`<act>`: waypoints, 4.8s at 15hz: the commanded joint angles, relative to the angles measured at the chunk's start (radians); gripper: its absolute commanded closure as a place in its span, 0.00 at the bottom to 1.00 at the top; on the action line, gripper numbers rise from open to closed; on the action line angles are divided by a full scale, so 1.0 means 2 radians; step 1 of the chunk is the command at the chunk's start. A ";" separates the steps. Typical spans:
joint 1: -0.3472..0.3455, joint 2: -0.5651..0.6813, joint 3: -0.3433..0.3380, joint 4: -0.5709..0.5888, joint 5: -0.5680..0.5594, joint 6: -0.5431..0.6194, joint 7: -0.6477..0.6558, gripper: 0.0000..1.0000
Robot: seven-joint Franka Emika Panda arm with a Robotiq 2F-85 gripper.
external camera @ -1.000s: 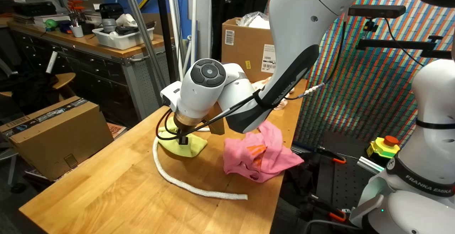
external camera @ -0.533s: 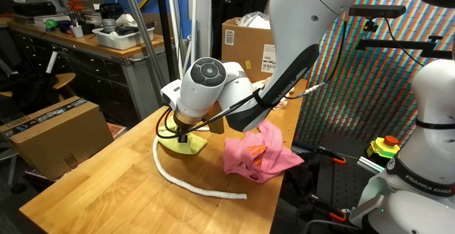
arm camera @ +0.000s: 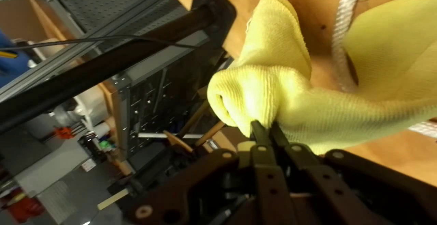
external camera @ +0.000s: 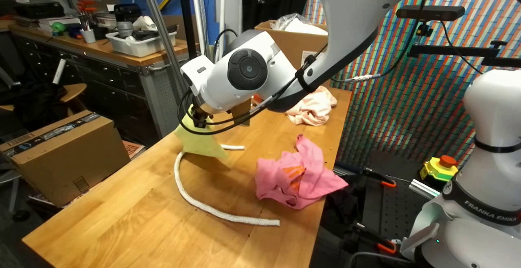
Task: Separate the things on the heap
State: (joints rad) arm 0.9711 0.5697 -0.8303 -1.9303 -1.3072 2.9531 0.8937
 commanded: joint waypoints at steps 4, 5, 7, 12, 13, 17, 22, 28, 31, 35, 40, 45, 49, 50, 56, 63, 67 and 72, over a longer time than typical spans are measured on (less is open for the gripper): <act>0.083 0.004 -0.087 -0.003 -0.167 -0.077 0.194 0.96; 0.083 -0.003 -0.086 -0.014 -0.164 -0.087 0.194 0.96; 0.078 -0.021 -0.082 -0.036 -0.139 -0.092 0.176 0.96; 0.077 -0.062 -0.097 -0.074 -0.115 -0.095 0.165 0.96; 0.076 -0.071 -0.100 -0.080 -0.108 -0.094 0.161 0.96; 0.073 -0.090 -0.113 -0.095 -0.095 -0.097 0.163 0.96; 0.055 -0.104 -0.104 -0.113 -0.054 -0.072 0.135 0.95; 0.009 -0.102 -0.065 -0.133 0.053 -0.044 0.049 0.40; -0.015 -0.111 -0.038 -0.142 0.108 -0.044 -0.008 0.18; -0.058 -0.134 0.027 -0.156 0.193 -0.025 -0.116 0.00; -0.100 -0.148 0.115 -0.160 0.282 -0.020 -0.257 0.00; -0.215 -0.158 0.275 -0.155 0.395 -0.040 -0.428 0.00; -0.327 -0.140 0.406 -0.120 0.482 -0.087 -0.543 0.00; -0.347 -0.137 0.425 -0.109 0.501 -0.104 -0.562 0.00; -0.418 -0.117 0.475 -0.023 0.580 -0.259 -0.628 0.00; -0.433 -0.071 0.476 0.073 0.573 -0.366 -0.665 0.00; -0.434 -0.042 0.475 0.113 0.569 -0.384 -0.672 0.00; -0.439 -0.003 0.476 0.158 0.568 -0.387 -0.689 0.00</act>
State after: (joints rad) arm 0.1137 0.5038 0.1031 -1.7068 -0.1715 2.2128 -0.4412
